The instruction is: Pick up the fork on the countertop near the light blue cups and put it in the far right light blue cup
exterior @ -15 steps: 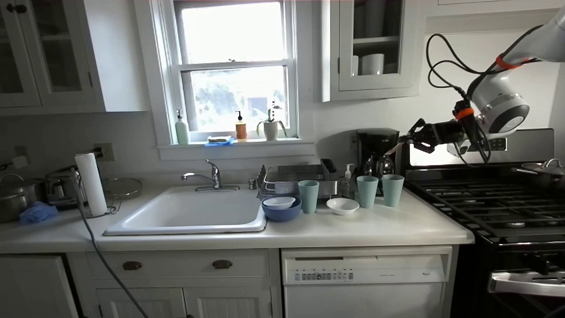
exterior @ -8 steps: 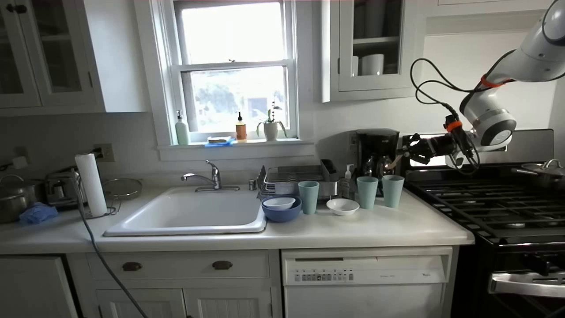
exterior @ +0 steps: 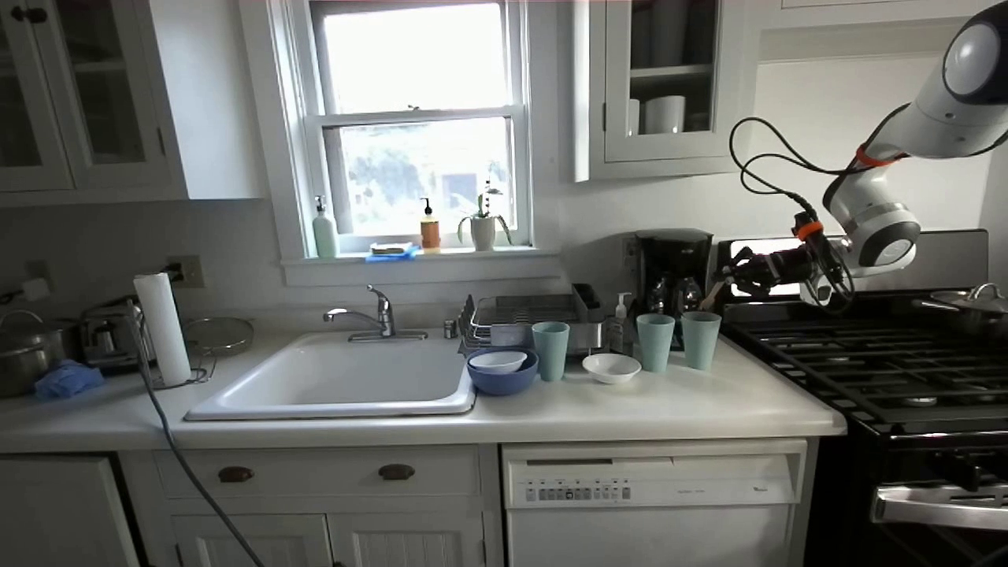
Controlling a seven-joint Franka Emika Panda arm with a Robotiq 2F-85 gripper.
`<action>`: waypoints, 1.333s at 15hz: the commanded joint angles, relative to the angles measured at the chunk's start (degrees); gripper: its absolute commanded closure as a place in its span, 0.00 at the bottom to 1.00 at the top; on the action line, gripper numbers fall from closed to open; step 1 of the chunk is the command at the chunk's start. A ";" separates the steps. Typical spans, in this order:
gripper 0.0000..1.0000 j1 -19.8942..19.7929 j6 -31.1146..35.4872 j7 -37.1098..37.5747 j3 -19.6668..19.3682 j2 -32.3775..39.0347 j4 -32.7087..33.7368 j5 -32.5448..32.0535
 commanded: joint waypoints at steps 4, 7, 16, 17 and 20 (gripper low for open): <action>0.99 -0.14 0.34 1.88 1.13 4.82 3.72 2.04; 0.99 -0.28 0.34 1.98 1.28 6.17 4.48 1.99; 0.38 -0.41 0.55 1.75 1.09 6.50 5.14 1.42; 0.30 -0.45 0.33 1.67 1.09 6.21 5.03 1.34; 0.09 -0.53 -0.25 1.22 0.89 4.65 4.14 0.89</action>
